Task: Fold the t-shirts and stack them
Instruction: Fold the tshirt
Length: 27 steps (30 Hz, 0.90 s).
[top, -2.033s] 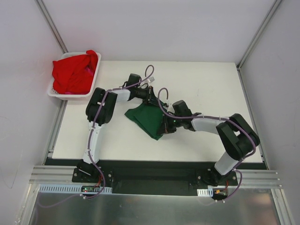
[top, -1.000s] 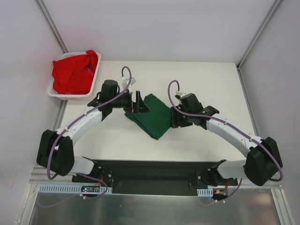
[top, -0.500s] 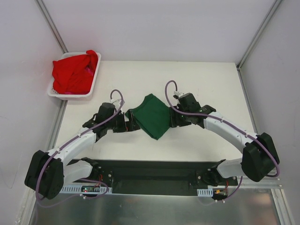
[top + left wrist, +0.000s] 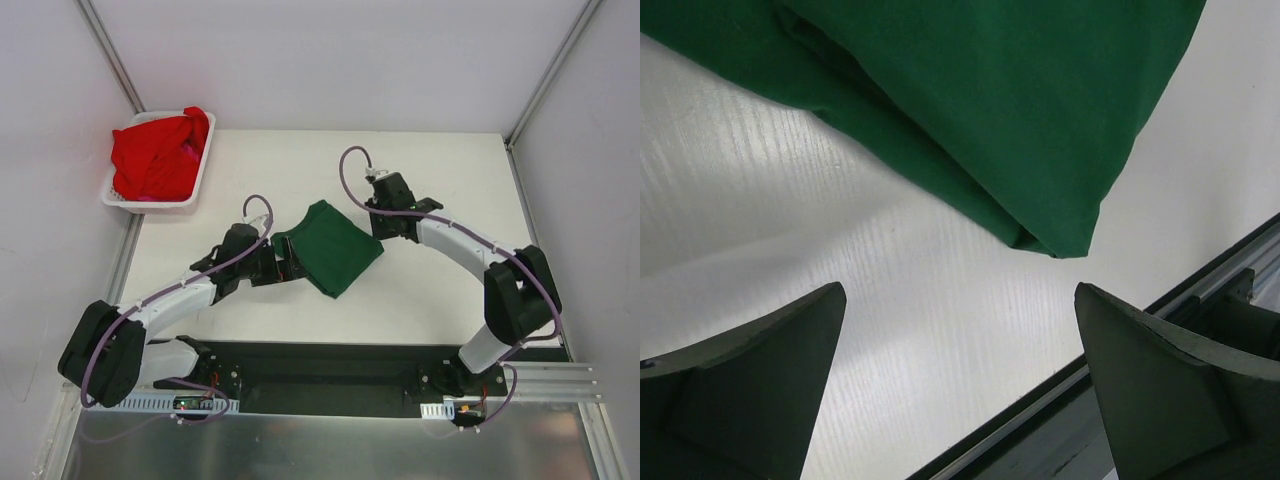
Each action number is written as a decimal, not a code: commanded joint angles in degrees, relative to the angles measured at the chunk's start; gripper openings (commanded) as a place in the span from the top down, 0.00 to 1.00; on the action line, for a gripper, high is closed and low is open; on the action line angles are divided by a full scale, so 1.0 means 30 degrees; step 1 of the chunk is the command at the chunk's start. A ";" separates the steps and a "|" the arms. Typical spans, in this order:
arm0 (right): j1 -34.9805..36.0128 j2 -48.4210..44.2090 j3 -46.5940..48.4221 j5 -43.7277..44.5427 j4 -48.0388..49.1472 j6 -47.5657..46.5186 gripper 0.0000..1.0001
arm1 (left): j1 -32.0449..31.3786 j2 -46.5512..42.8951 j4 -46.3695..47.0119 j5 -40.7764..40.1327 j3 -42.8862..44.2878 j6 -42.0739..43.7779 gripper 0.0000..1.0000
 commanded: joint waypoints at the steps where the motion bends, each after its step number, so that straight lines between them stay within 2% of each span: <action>1: -0.2034 0.0706 0.1567 0.0492 0.0438 -0.0827 0.92 | -0.0289 0.0467 0.2345 -0.0127 -0.0535 -0.0999 0.01; 5: -0.3005 0.1995 0.2505 0.0113 0.0114 -0.1472 0.99 | -0.0699 0.1169 0.2727 -0.0419 -0.0595 -0.1029 0.01; 13: -0.3299 0.4514 0.2566 -0.1909 0.0436 -0.1414 0.99 | -0.1314 0.2516 0.2757 -0.1796 -0.0362 -0.1380 0.01; 18: -0.3241 0.4897 0.2213 -0.3024 0.0700 -0.1239 0.99 | -0.1519 0.3279 0.3223 -0.2558 -0.0185 -0.1673 0.01; 27: -0.3007 0.4635 0.1569 -0.3464 0.0408 -0.0887 0.99 | -0.1724 0.5388 0.4777 -0.2120 0.0488 -0.2201 0.01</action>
